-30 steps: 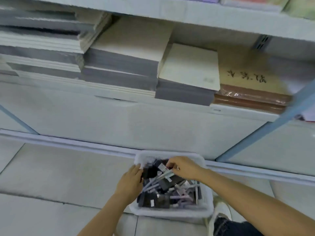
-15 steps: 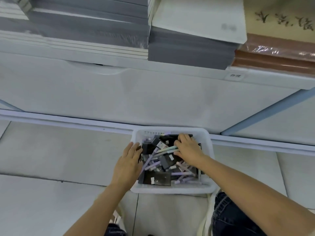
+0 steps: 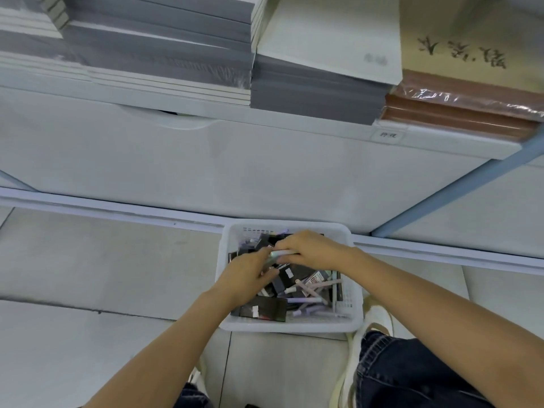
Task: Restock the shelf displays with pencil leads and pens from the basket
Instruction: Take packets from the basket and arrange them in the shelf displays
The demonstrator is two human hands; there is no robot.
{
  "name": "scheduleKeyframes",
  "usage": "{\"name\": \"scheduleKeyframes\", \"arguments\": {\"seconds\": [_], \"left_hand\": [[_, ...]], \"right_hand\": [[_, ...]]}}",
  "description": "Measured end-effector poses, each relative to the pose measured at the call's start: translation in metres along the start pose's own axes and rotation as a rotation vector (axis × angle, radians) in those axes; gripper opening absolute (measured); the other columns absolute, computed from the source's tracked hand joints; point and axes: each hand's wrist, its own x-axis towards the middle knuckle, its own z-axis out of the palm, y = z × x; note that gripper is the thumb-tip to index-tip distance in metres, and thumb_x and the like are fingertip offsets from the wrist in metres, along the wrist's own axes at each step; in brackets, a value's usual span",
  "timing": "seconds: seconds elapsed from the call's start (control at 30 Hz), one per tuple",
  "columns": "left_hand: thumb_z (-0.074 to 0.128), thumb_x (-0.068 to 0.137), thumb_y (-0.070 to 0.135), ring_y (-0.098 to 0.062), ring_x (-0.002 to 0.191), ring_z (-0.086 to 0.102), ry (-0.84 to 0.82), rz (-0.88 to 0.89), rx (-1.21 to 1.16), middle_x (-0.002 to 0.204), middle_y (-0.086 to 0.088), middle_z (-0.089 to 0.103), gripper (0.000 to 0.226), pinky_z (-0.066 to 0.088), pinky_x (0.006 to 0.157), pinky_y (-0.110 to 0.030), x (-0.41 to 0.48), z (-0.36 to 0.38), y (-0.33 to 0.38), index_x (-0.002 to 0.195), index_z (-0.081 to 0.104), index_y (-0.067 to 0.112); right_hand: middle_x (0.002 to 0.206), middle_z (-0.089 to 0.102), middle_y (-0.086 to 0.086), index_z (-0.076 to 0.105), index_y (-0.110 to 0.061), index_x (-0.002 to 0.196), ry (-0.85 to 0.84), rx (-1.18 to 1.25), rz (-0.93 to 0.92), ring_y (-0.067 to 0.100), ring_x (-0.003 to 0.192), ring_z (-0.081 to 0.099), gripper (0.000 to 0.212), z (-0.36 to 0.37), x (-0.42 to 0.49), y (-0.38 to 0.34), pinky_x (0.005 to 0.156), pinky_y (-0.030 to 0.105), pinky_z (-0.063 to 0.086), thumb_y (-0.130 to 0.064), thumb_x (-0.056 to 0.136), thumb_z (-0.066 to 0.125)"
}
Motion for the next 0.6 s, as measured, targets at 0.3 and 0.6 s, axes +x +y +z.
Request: {"name": "scheduleKeyframes", "arguments": {"seconds": [0.3,0.6], "left_hand": [[0.037,0.105,0.020,-0.019,0.066,0.057,0.146,-0.377,-0.785,0.083,-0.011,0.058,0.022,0.051,0.060,-0.034,-0.007,-0.008,-0.009,0.098,0.049,0.002],[0.045,0.102,0.029,-0.008,0.042,0.029,0.096,-0.218,-1.089,0.053,0.003,0.035,0.026,0.030,0.040,-0.018,-0.007,-0.004,-0.003,0.082,0.046,0.012]], "right_hand": [[0.082,0.068,0.001,0.065,-0.005,0.106,0.277,1.030,0.345,0.011,0.068,0.062,0.037,0.001,0.006,-0.015,0.070,0.024,0.050,-0.027,0.103,0.036],[0.104,0.062,0.014,0.054,-0.008,0.103,0.195,0.938,0.242,0.018,0.099,0.061,0.049,0.025,0.031,-0.036,0.090,0.027,0.048,-0.049,0.103,0.028]]}}
